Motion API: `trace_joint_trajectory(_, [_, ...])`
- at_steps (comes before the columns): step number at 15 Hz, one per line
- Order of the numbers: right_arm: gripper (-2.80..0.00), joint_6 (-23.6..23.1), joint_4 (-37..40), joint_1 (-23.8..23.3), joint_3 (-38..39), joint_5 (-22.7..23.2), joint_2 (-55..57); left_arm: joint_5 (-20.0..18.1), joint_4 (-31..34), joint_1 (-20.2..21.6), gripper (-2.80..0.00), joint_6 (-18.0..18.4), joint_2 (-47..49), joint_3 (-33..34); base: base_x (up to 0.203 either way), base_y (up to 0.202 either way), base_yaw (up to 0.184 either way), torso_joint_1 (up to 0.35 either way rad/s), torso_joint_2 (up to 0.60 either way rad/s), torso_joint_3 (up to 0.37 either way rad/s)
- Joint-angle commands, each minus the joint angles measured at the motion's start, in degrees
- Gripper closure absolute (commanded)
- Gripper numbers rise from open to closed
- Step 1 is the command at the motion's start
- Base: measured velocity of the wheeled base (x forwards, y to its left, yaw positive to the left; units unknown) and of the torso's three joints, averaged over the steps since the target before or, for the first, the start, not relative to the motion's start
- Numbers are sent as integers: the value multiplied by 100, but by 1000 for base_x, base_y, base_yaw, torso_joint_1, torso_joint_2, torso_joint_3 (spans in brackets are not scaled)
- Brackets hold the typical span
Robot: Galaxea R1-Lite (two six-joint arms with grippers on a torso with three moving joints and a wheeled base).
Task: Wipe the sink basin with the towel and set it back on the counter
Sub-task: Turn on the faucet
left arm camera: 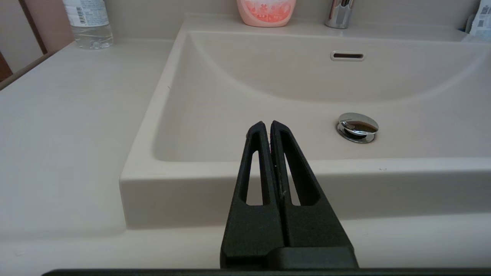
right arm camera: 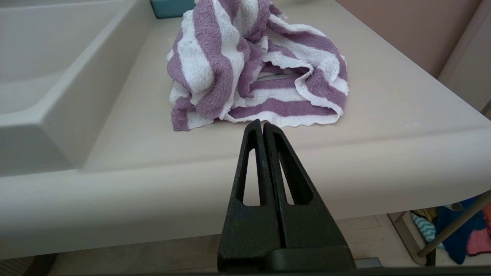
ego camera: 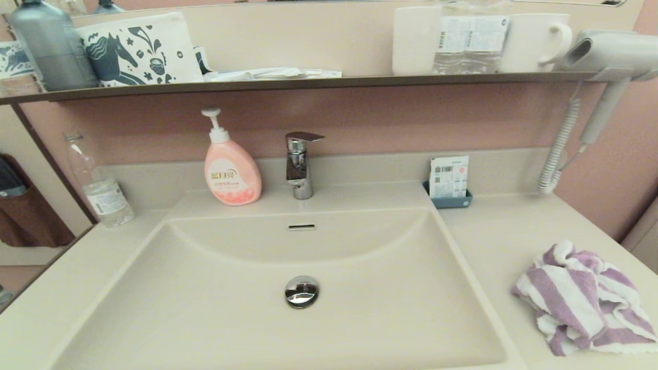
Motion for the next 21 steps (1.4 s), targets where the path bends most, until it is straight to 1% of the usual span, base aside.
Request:
trace_joint_trajectory(1, [0,1,-5,0,0,-1,-2,0,-3,0,0,-8,4,0,0,0,0,0,0,0])
trace_joint_trajectory(21, [0,1,-5,0,0,-1,-2,9,-3,0,0,9,4,0,0,0,0,0,0,0])
